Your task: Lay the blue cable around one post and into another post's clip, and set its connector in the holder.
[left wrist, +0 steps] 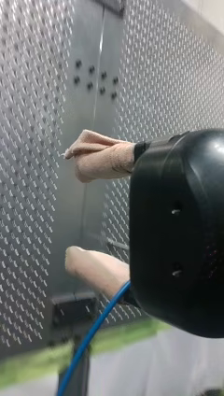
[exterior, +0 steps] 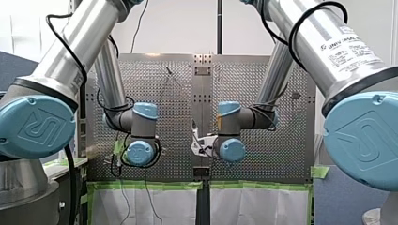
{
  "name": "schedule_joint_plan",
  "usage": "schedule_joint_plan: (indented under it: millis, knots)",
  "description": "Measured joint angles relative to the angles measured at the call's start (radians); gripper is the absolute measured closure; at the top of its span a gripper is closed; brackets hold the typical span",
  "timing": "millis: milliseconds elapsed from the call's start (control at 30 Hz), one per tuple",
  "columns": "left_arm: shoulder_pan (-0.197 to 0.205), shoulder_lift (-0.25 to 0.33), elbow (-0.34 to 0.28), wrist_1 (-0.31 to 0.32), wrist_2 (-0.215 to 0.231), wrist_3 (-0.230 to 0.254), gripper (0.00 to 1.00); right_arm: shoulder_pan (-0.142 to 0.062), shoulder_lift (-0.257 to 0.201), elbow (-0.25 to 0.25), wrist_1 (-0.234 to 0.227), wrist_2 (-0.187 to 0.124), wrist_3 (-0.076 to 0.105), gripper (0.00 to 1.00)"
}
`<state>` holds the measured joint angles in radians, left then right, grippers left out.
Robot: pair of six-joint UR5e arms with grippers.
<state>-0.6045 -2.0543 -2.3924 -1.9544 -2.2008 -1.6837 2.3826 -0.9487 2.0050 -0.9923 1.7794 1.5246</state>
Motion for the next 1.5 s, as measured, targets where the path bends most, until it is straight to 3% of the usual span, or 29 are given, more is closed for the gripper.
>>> schedule_joint_plan:
  millis: [100,233,567,700,900,1233,1500]
  knots:
    - [-0.027,-0.021,0.000,-0.027,-0.003,-0.011,0.00,0.000,0.026,0.000,0.025,-0.026,0.015,1.00]
    - [-0.049,-0.030,0.000,-0.044,-0.004,-0.015,0.00,0.000,0.044,-0.001,0.058,-0.046,0.021,1.00]
    - [-0.055,-0.034,-0.001,-0.050,-0.003,-0.016,0.00,0.000,0.049,-0.001,0.073,-0.050,0.022,1.00]
    - [-0.056,-0.026,-0.003,-0.056,0.021,-0.013,0.00,-0.004,0.039,0.009,0.078,-0.047,0.022,1.00]
    - [-0.055,0.021,0.002,-0.090,0.057,0.014,0.00,-0.002,0.002,0.019,0.092,-0.044,0.054,1.00]
    - [-0.034,0.103,0.069,-0.169,0.048,-0.026,0.00,-0.010,-0.076,-0.038,0.157,-0.105,0.131,1.00]
    - [-0.016,0.172,0.138,-0.238,0.051,-0.083,0.00,-0.023,-0.140,-0.101,0.221,-0.114,0.143,1.00]
